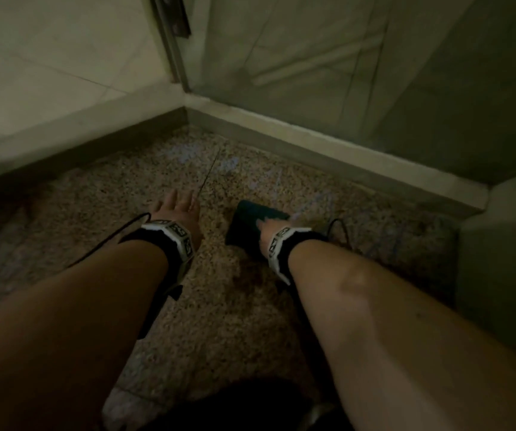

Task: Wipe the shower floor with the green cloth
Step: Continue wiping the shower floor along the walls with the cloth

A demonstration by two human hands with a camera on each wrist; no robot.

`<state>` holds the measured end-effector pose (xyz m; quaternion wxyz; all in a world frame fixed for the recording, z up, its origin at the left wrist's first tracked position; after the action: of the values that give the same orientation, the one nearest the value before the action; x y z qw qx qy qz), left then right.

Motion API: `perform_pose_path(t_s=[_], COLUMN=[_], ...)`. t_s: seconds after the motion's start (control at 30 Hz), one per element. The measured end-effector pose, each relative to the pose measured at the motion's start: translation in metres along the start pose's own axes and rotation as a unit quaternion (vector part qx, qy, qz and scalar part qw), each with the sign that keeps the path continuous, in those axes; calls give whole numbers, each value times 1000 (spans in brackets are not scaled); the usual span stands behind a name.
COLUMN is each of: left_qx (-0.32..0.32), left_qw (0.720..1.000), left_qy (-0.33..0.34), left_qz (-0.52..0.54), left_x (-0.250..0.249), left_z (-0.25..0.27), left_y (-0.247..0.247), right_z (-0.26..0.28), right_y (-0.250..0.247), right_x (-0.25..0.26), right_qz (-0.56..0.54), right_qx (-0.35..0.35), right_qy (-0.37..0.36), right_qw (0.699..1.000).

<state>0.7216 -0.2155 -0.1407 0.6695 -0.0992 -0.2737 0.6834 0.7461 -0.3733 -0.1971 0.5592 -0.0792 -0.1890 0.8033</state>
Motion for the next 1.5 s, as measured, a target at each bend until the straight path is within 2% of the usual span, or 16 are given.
perform_pose_path(t_s=[0.07,0.17,0.3,0.4,0.5,0.6,0.77,0.9,1.03,1.13,1.27,1.37,1.5], left_qx=[8,-12,6,23,51,55,40,26,22,33,44,37,32], left_qw=[998,992,991,985,990,994,994,995,995,994,995,995,995], left_qy=[-3,9,23,41,52,72,83,90,97,101,85,87,88], left_qz=[-58,-126,-132,-163,-118,-54,-59,-36,-29,-36,-20,-21,-37], left_x=[-5,-13,-25,-37,-40,-39,-41,-44,-53,-67,-80,-80,-76], left_z=[-2,-10,-36,-56,-76,-97,-107,-115,-121,-119,-119,-122,-122], left_y=[0,-9,-15,-4,15,20,19,16,16,21,27,31,33], right_z=[-1,-7,-40,-58,-67,-76,-85,-82,-62,-51,-61,-70,-67], right_y=[0,-1,0,12,21,21,-9,-5,31,44,31,13,9], right_x=[-2,-1,-6,-10,-10,-9,-24,-28,-38,-43,-50,-58,-59], right_qz=[-1,-8,-15,-25,15,32,-14,-13,80,116,26,-49,-59], right_qx=[35,5,-30,-32,-81,-99,-131,-114,-76,-73,-88,-85,-89], right_qy=[-32,-65,-48,-40,-25,-11,7,0,4,3,9,46,39], right_qw=[999,998,998,998,996,995,991,993,994,991,996,994,994])
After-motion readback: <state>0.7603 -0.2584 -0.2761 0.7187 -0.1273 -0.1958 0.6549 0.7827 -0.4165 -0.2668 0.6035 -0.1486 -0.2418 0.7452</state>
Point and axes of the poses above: each hand's wrist, its own z-axis away from the middle knuckle, its own y-axis out of the palm, x = y × z, the point moved 7 cm from there along -z, towards the middle knuckle, and after that the axes turned 8 degrees about x, right-handed, at the moved point
